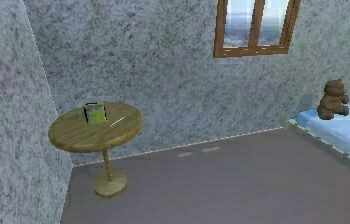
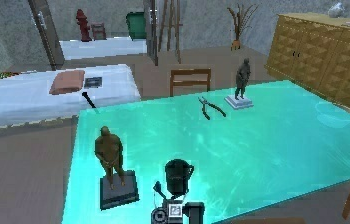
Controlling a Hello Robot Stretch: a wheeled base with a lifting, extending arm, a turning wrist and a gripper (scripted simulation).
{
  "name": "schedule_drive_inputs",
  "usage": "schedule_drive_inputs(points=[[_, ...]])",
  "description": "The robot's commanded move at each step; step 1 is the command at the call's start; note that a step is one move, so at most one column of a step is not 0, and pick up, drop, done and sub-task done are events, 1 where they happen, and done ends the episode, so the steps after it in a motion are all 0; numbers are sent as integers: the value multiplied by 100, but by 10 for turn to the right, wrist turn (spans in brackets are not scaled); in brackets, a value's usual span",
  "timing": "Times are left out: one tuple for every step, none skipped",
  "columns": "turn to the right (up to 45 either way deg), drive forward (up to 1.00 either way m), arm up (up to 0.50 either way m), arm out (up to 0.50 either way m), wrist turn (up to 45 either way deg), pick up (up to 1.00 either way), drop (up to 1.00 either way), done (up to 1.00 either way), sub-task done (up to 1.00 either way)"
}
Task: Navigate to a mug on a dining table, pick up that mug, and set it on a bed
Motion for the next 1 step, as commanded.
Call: schedule_drive_inputs(points=[[0, 0, 32, 0, 0, 0, 0, 0, 0]])
